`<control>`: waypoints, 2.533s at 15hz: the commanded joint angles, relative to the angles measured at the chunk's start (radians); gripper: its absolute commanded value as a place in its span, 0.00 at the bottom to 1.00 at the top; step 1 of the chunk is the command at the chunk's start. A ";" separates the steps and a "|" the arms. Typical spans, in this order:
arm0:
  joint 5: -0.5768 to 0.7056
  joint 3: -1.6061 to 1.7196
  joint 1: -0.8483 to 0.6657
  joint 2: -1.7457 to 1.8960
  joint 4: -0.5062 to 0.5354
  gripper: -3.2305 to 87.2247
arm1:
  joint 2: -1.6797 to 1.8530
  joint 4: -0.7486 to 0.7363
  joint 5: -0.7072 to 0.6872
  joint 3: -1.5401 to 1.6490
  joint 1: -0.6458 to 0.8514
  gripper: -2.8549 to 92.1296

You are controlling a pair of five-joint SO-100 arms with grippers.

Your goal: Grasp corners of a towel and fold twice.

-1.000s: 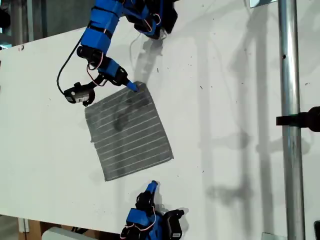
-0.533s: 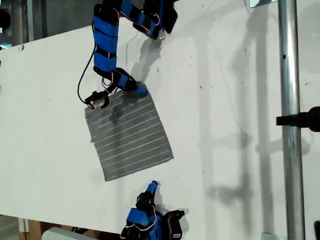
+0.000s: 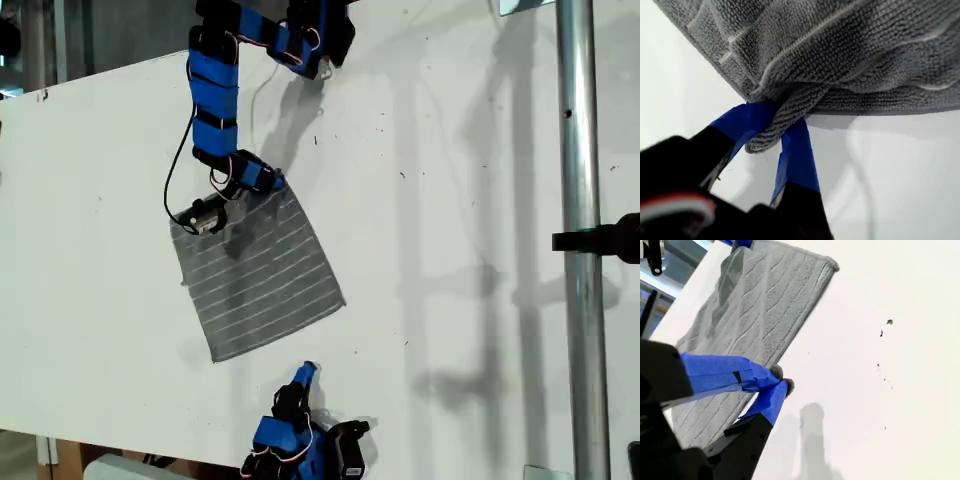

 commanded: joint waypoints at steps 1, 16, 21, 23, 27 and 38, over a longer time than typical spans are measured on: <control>0.011 -0.072 -0.012 -0.002 -0.035 0.00 | 0.002 -0.009 -0.017 -0.021 -0.003 0.03; 0.663 -1.684 -0.086 -1.681 0.176 0.21 | 0.012 -0.034 -0.023 0.000 -0.011 0.03; 0.756 -1.744 -0.077 -1.784 0.213 0.35 | 0.014 -0.035 -0.026 0.003 -0.008 0.03; 0.729 -1.741 -0.051 -1.919 0.184 0.34 | 0.014 -0.035 -0.026 0.003 -0.008 0.03; 0.637 -1.709 -0.026 -2.143 0.063 0.31 | 0.023 -0.040 -0.026 0.014 -0.009 0.03; 0.371 -1.597 0.035 -2.306 -0.107 0.01 | 0.060 -0.064 -0.032 0.055 -0.012 0.03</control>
